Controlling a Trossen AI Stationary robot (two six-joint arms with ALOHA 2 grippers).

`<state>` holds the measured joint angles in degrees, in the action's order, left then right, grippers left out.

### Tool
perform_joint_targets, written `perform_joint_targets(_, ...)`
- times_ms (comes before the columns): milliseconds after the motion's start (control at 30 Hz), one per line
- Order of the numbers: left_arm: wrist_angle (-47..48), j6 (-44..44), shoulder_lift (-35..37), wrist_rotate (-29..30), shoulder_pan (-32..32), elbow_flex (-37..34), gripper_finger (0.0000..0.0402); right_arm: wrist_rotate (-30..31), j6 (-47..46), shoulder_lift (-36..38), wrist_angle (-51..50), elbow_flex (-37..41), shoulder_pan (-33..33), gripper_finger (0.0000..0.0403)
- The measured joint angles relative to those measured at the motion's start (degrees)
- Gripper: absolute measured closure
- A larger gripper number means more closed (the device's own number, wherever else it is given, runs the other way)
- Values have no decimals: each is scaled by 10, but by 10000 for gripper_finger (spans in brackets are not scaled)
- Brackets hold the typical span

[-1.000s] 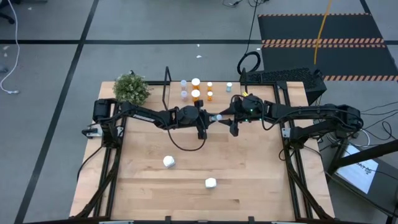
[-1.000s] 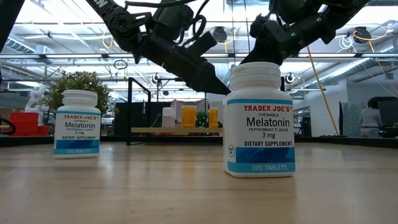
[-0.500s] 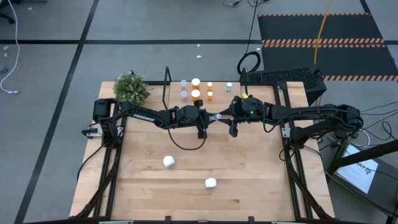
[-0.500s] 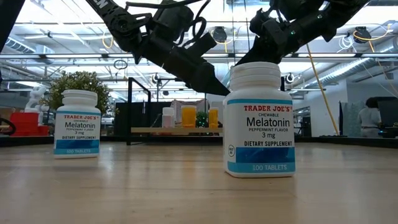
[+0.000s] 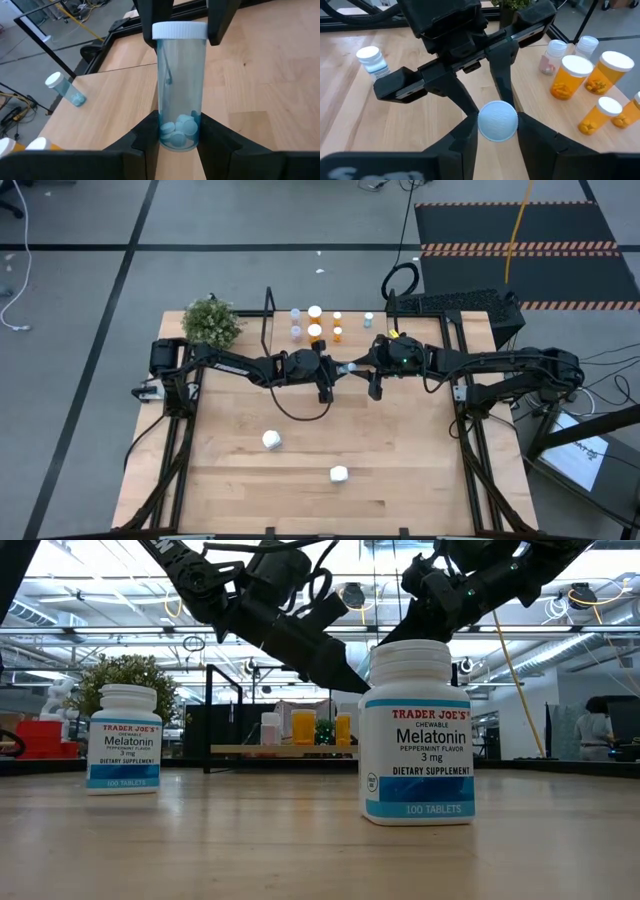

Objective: Pick and place medicine bottles onto shelf by color
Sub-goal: Put the blue pill bottle on the shelf aligned with the other blue pill bottle

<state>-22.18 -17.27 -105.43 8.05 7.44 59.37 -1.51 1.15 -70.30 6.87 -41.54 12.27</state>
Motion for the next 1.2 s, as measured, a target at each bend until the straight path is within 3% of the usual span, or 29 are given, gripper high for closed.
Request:
perform_joint_targets(133, -4, 22, 0, 0, -3, 0, 258, 0, 2, 0, -1, 0, 0, 285)
perform_joint_targets(333, 6, 45, 7, 14, -10, 0, 157, 2, 1, 0, -8, 0, 0, 285)
perform_joint_targets(533, 95, 40, 60, 14, -28, 0, 90, 15, -2, 4, -133, -55, 0, 285)
perform_joint_targets(800, 191, 46, 138, 14, -47, 0, 78, 78, 45, -6, -323, -185, 19, 282)
perform_joint_targets(1100, 215, 57, 167, 16, -53, 0, 78, 73, 103, -71, -439, -316, 95, 280)
perform_joint_targets(1200, 229, 58, 166, 15, -55, 0, 78, 44, 118, -105, -455, -336, 124, 280)
